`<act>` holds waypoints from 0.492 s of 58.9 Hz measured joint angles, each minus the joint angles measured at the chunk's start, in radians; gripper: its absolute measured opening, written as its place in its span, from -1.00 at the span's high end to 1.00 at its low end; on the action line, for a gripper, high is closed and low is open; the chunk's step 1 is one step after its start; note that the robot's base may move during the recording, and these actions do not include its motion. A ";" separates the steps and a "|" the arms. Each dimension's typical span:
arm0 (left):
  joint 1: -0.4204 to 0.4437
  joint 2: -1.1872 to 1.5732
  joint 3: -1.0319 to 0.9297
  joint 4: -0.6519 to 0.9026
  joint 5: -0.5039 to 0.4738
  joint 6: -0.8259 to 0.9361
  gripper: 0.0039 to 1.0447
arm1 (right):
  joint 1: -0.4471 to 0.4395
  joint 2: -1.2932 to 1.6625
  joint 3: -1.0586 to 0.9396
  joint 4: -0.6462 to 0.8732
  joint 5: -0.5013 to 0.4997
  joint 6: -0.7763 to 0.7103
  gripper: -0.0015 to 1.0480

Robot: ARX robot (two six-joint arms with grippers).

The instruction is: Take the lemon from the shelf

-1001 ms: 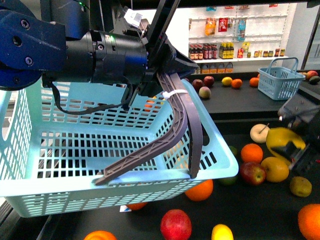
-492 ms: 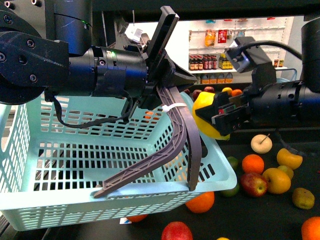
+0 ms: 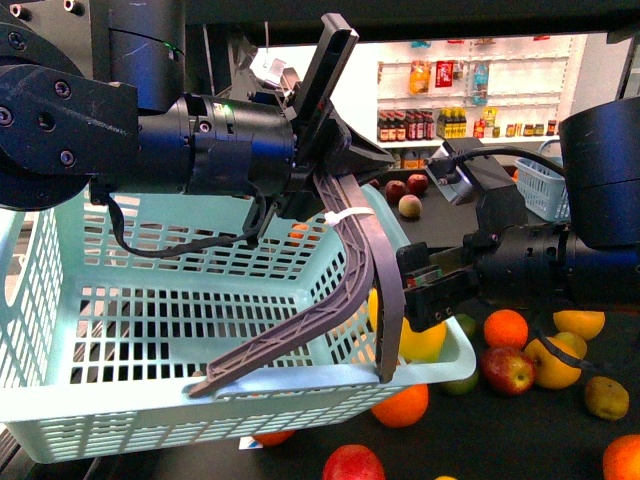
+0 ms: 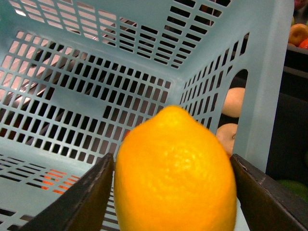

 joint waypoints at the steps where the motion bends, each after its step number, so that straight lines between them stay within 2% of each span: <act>1: 0.000 0.000 0.000 0.000 0.000 0.000 0.88 | -0.001 0.000 0.000 0.002 0.000 0.005 -0.73; 5: 0.000 0.000 0.000 0.000 -0.001 -0.002 0.88 | -0.011 -0.003 0.000 0.013 -0.010 0.027 -0.88; 12: 0.000 0.001 0.000 0.000 -0.001 0.002 0.88 | -0.056 -0.027 0.000 0.030 -0.024 0.077 -0.85; 18: 0.001 0.001 0.000 0.000 -0.004 -0.002 0.88 | -0.141 -0.062 0.011 0.036 -0.027 0.113 -0.86; 29: 0.000 0.001 0.000 0.000 -0.002 -0.003 0.88 | -0.255 -0.032 0.016 -0.002 0.022 0.072 -0.86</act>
